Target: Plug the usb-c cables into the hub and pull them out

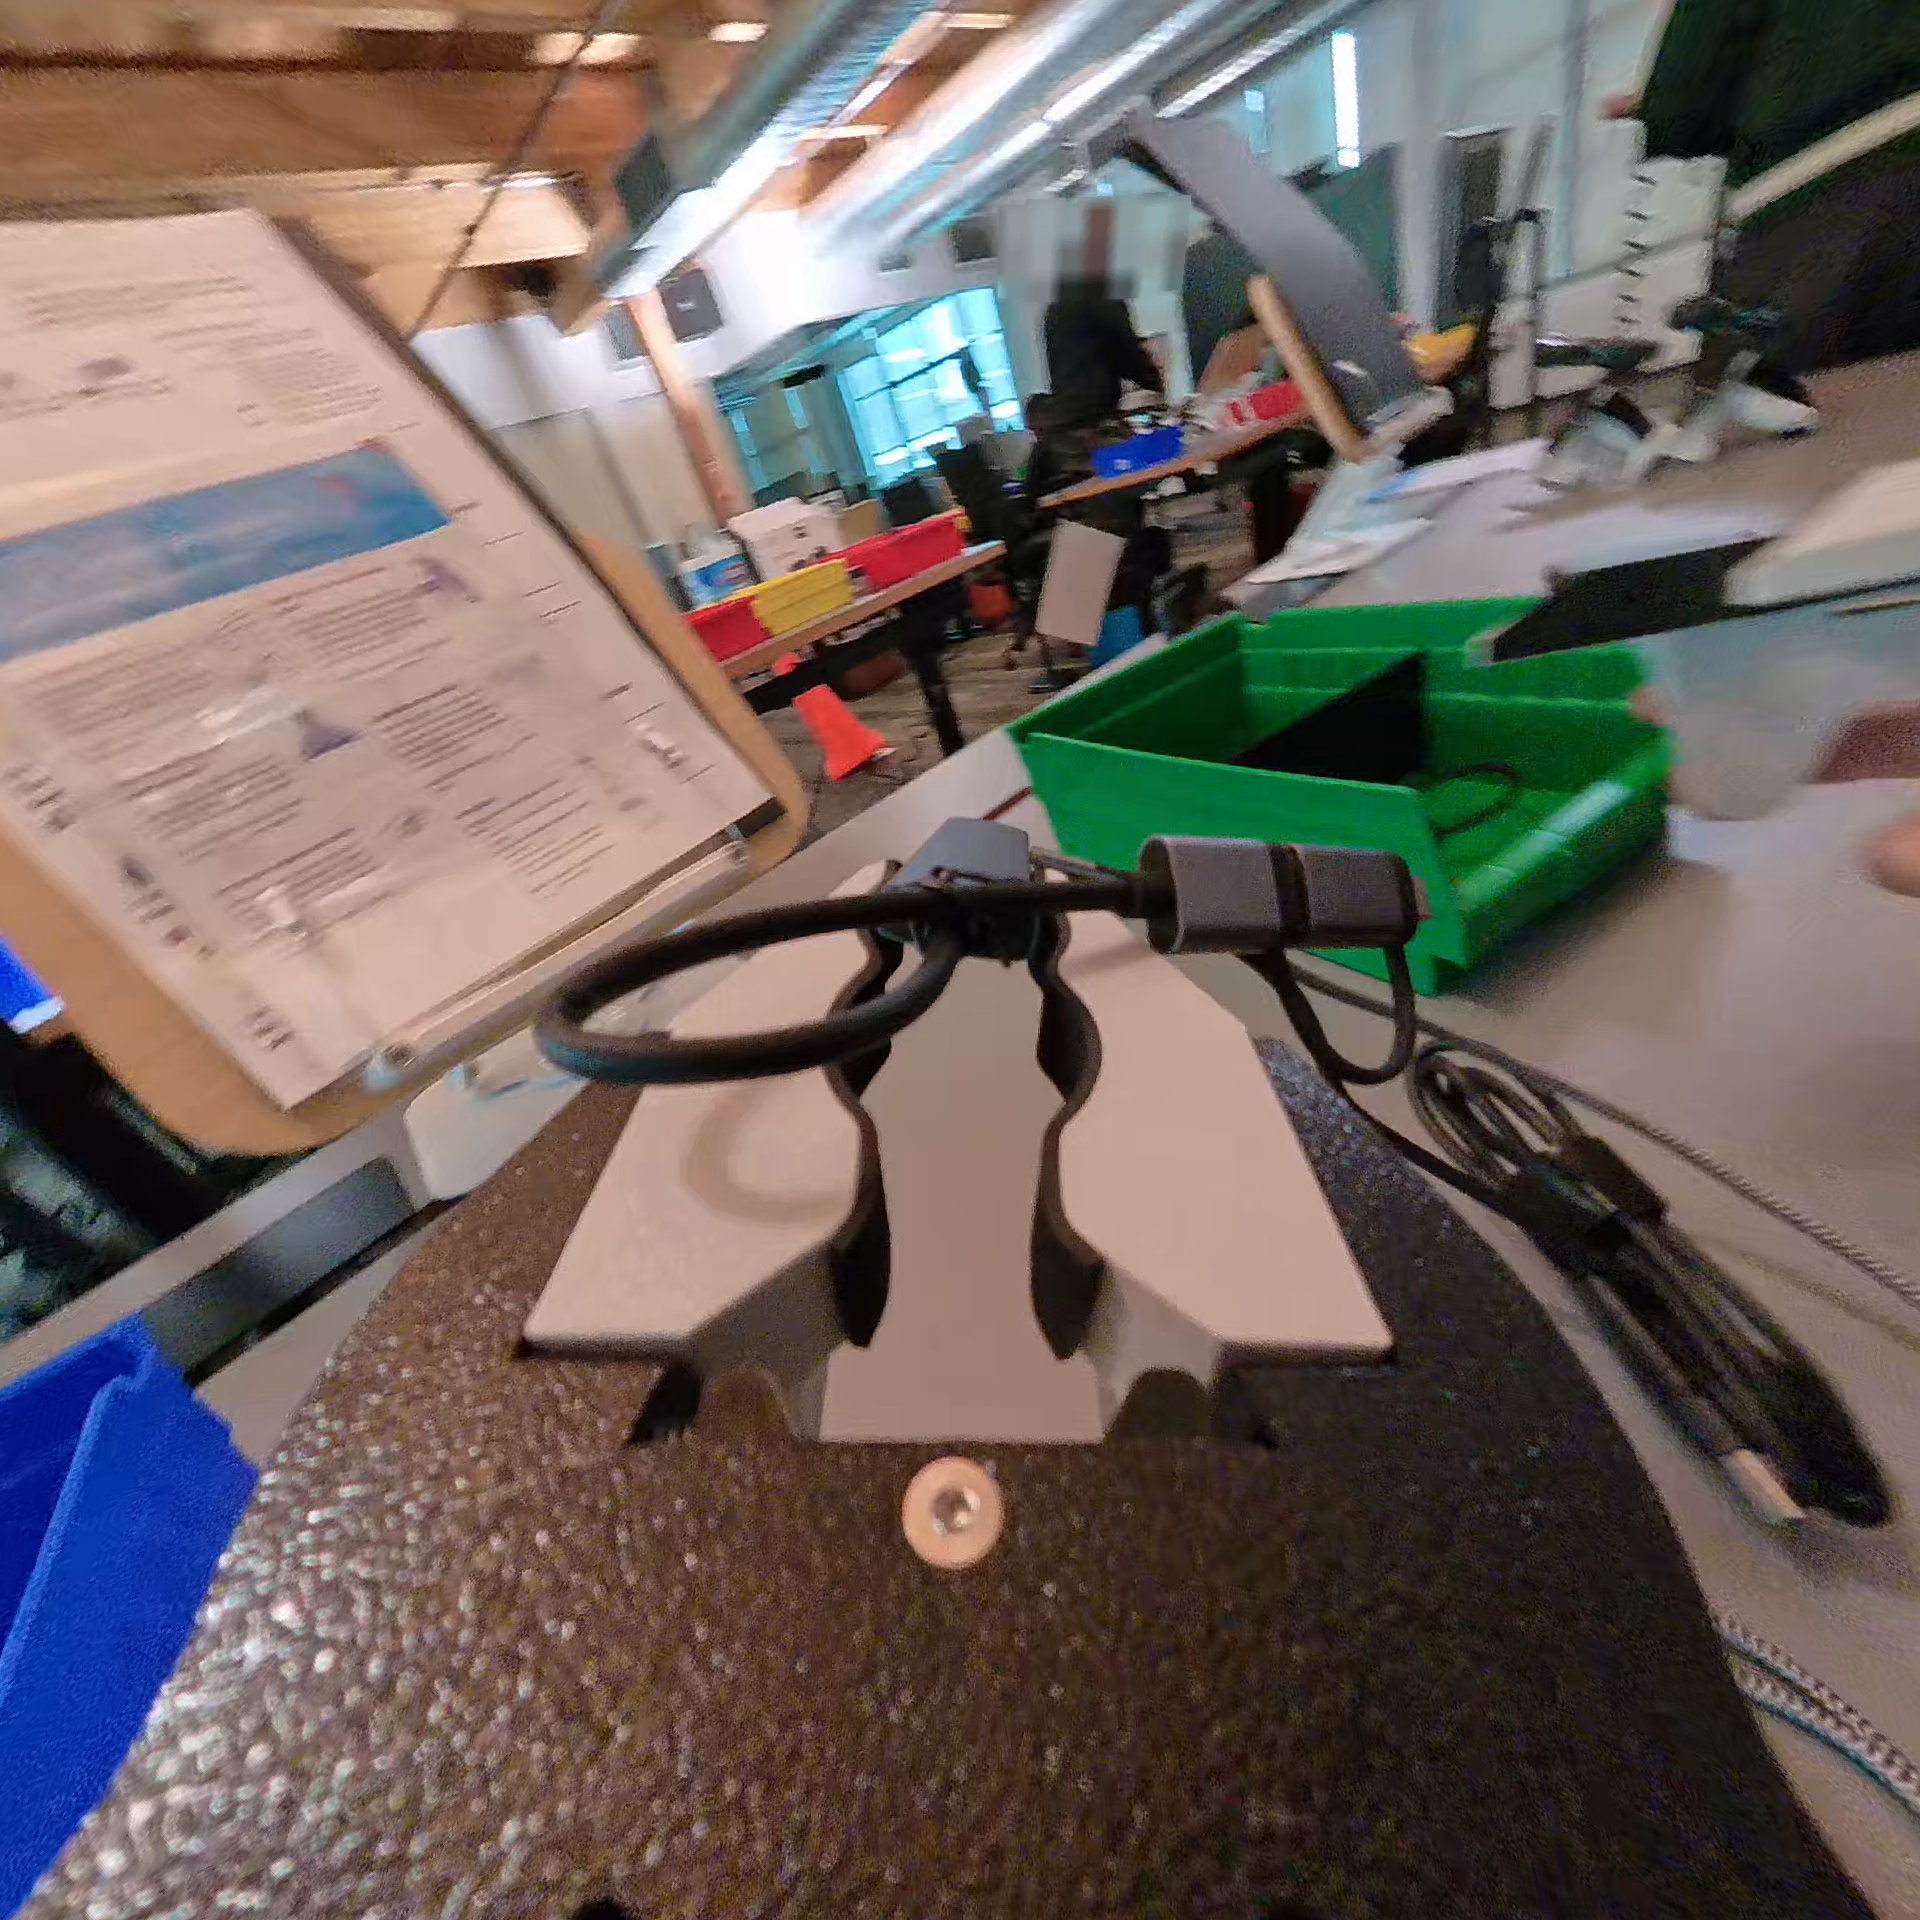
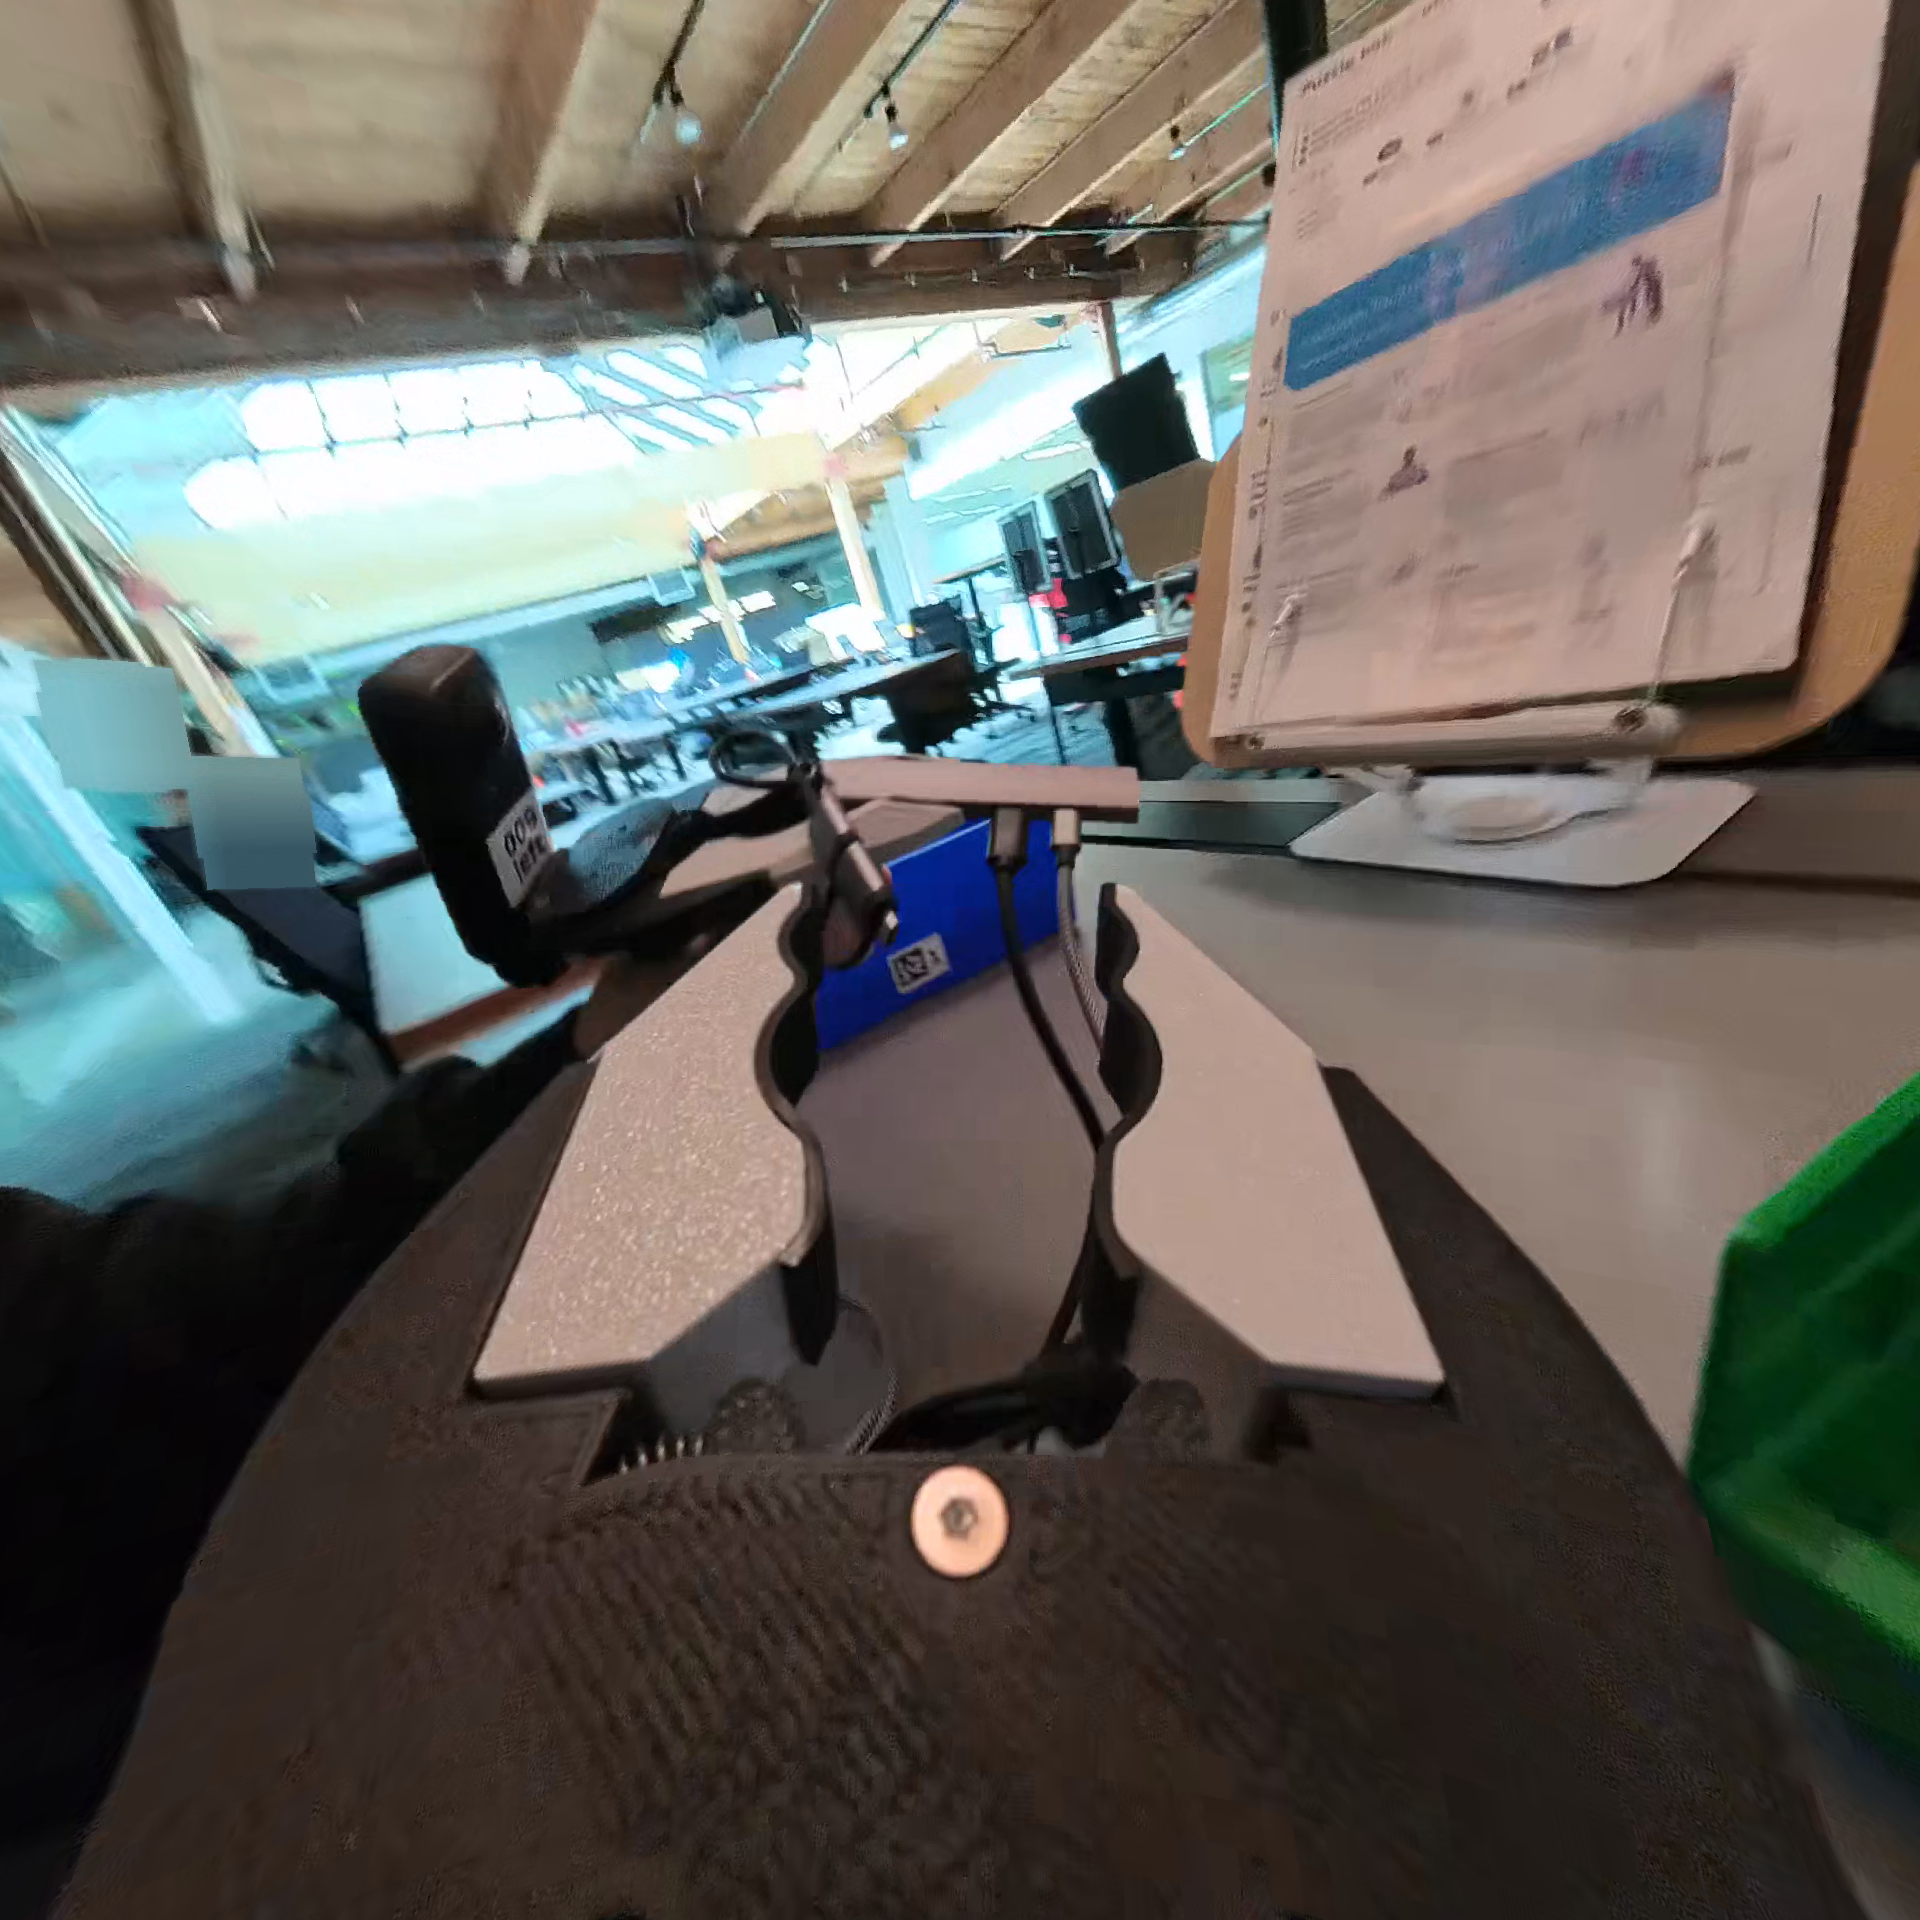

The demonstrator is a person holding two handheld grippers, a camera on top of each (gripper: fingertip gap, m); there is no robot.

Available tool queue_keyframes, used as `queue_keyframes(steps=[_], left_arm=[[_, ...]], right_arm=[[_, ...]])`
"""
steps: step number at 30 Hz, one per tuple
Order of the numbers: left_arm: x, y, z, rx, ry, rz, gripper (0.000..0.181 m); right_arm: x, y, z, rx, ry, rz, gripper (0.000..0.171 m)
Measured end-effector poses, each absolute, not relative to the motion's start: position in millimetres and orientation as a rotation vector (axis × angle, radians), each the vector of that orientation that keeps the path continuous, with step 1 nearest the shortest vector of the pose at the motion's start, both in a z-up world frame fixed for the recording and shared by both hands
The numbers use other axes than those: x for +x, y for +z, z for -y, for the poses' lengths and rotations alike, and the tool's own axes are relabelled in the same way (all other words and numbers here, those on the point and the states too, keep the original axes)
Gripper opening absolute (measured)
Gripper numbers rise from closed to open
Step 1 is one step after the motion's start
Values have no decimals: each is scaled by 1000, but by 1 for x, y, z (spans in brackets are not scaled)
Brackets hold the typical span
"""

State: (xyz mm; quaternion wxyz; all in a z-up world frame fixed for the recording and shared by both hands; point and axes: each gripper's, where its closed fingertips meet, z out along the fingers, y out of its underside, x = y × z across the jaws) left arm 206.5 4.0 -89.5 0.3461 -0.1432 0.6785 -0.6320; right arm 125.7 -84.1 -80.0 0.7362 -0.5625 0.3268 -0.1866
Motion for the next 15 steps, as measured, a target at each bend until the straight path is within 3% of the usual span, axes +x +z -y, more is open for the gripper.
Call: queue_keyframes(steps=[9,15], left_arm=[[268,-64,-19,-537,-1837,-1627,21],[288,-73,-30,-549,-1978,-1604,21]], right_arm=[[170,-92,50,-1447,-793,-617,40],[247,-90,6,-1411,-767,-602,27]])
